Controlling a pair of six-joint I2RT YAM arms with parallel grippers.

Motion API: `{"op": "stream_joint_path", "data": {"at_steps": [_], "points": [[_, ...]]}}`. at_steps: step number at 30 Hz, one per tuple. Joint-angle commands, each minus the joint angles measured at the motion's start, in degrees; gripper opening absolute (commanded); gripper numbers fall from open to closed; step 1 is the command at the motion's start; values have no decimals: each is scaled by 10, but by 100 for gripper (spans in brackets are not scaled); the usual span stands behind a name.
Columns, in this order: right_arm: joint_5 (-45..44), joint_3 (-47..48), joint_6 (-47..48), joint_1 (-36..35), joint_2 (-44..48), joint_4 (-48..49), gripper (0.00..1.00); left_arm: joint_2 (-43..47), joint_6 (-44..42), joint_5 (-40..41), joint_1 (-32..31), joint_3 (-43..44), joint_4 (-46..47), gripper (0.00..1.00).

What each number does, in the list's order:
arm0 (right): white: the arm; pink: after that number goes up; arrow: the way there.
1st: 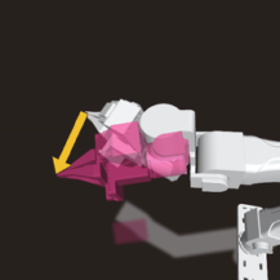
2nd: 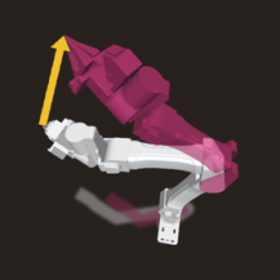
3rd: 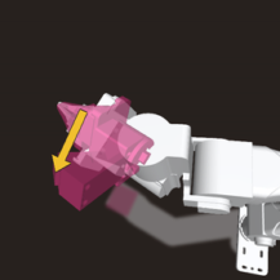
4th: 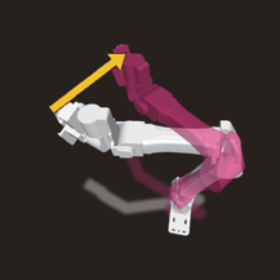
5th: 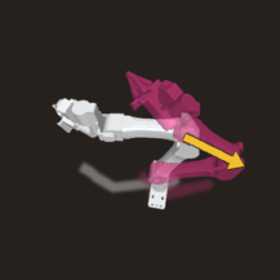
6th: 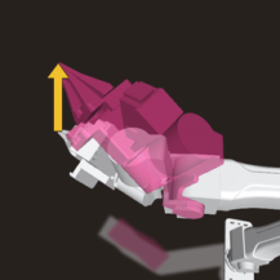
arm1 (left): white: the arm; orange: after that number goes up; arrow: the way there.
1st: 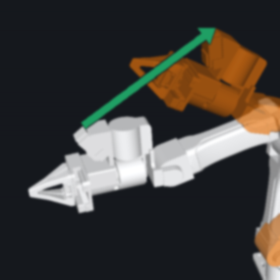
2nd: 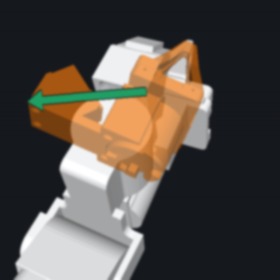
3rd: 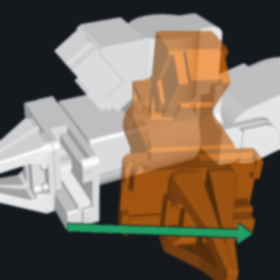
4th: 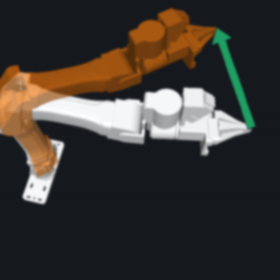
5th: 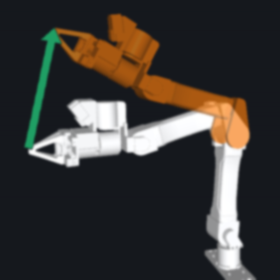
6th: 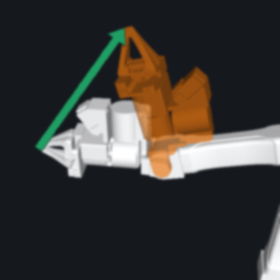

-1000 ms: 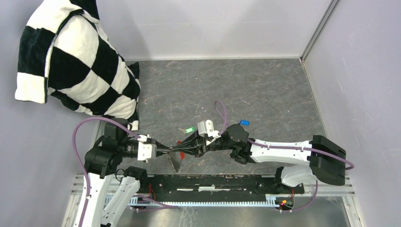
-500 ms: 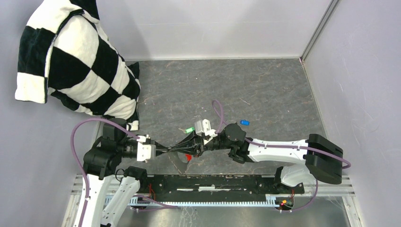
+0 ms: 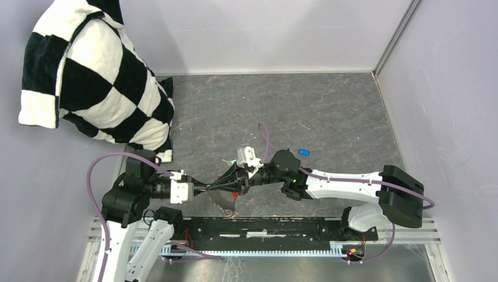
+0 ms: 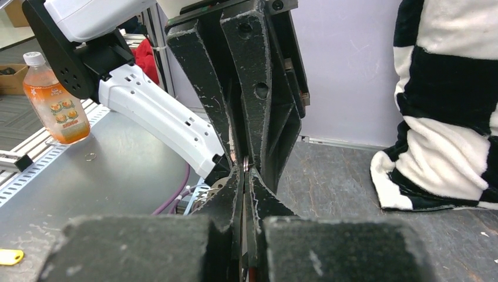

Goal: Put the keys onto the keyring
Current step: Adjust the keyring.

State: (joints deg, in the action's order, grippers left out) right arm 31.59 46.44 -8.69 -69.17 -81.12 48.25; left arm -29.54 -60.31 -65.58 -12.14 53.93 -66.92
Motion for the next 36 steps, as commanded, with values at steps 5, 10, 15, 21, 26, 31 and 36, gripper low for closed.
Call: {"op": "stream_joint_path", "data": {"at_steps": [5,10,15,21,26,31,36], "points": [[14,20,19,-4,0,-71,2,-1,-52,-28,-2,8,12,2],[-15,30,75,0,36,-147,31,-30,-168,-1,-2,17,-91,2],[-26,84,156,0,49,-278,42,-49,-224,21,-2,17,-139,2],[-26,131,181,0,33,-354,45,-50,-239,27,-2,17,-139,2],[-14,135,183,-5,31,-349,44,-49,-238,33,-2,17,-139,2],[-3,147,181,-13,16,-355,39,-49,-232,36,-2,17,-133,2],[2,136,174,-17,25,-335,40,-44,-219,37,-2,14,-120,2]]}}
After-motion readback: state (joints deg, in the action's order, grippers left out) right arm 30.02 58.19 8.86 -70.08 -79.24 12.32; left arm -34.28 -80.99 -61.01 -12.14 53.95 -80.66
